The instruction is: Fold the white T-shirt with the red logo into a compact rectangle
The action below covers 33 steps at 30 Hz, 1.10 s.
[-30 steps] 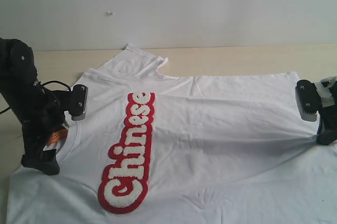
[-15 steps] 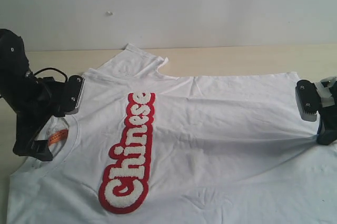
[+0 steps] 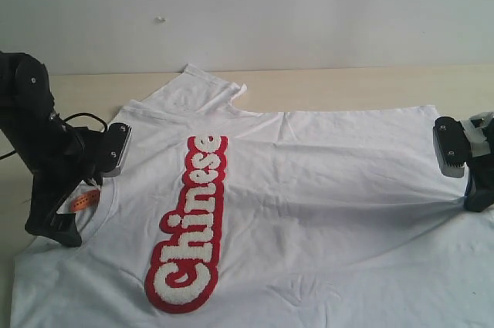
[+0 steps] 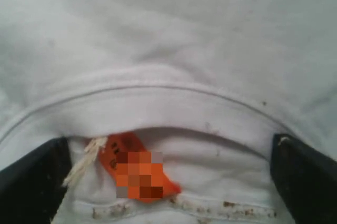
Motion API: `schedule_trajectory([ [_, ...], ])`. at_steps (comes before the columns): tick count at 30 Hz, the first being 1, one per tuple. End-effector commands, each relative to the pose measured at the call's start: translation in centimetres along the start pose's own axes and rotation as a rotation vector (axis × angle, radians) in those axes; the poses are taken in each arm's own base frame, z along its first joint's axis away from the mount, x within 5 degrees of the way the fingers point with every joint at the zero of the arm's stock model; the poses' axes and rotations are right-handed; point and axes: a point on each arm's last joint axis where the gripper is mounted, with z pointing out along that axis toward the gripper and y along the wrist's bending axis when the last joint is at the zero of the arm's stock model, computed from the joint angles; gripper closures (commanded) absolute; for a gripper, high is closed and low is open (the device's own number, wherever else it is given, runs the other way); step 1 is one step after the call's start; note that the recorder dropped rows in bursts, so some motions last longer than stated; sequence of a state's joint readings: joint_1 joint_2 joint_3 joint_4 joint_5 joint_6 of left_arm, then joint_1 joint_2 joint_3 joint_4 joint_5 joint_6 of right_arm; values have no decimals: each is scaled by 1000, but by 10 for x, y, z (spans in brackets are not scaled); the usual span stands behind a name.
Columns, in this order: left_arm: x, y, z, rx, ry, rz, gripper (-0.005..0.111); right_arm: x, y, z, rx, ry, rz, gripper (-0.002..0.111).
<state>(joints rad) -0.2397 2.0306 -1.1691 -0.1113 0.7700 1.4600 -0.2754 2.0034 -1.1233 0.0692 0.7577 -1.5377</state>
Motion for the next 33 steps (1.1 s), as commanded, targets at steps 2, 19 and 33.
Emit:
schedule_trajectory([
  [2, 1, 0, 25, 119, 14, -42, 11, 4, -2, 14, 13, 18, -15, 108],
  [19, 7, 7, 30, 137, 47, -115, 101, 4, -2, 14, 13, 18, -15, 108],
  [33, 19, 12, -29, -5, 33, -141, 102, -1, -12, -45, 151, 0, -16, 108],
])
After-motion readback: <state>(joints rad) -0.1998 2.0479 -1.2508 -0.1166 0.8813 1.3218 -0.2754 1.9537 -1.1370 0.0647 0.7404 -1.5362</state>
